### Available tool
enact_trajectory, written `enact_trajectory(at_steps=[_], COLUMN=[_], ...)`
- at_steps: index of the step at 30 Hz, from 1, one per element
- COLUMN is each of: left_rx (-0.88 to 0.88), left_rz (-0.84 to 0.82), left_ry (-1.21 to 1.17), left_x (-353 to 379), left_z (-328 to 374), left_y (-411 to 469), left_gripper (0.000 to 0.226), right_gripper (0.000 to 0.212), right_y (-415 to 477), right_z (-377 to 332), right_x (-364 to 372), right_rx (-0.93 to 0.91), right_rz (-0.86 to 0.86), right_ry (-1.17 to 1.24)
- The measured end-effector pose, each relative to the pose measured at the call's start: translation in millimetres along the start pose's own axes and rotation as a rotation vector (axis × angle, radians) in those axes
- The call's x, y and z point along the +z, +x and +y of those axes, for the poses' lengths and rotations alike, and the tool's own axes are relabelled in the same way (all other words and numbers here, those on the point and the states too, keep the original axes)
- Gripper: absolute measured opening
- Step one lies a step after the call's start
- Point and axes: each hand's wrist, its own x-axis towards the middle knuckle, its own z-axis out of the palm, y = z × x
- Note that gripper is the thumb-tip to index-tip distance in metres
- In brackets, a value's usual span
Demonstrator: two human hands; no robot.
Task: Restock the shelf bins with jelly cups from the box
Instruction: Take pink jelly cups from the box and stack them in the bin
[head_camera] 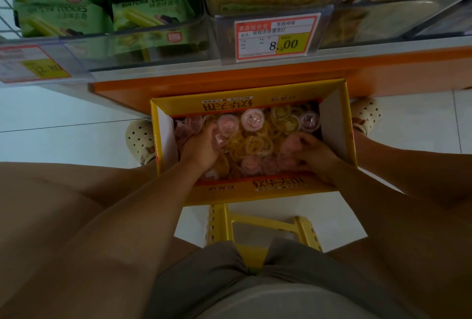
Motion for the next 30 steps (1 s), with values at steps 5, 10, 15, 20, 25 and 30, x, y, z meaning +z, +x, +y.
enact_trajectory(at_steps=[5, 10, 15, 20, 25, 30], left_rx=[-0.084, -0.099, -0.104, -0.087, -0.155, -0.225], left_rz=[-0.051, -0.035, -0.077, -0.175, -0.258, -0.281], left_ry=[-0.185, -0.313, -0.566, -0.809, -0.989, -1.279], left_x=[-4.9, -7.4, -13.0, -12.3, -13.6, -20.4], left_z=[2.7, 0.3, 15.0, 38.9, 56.8, 65.1], left_y=[-2.5, -9.5, -13.3, -25.8, -37.2, -51.9], left_gripper=[0.044, 0.044, 0.044, 0.041, 0.036, 0.019], right_gripper=[0.050, 0.040, 0.052, 0.046, 0.052, 0.054], right_y=[-3.3, -11.4, -17.3, -23.8, -33.3, -51.8], right_z=[-12.7, -16.3, -21.2, -33.8, -34.9, -44.4], right_x=[12.5, 29.1, 43.8, 54.0, 58.9, 60.3], right_rx=[0.042, 0.098, 0.176, 0.194, 0.016, -0.178], right_rz=[-0.202, -0.352, -0.444, -0.501, -0.452, -0.456], right_ry=[0.202, 0.292, 0.365, 0.397, 0.391, 0.419])
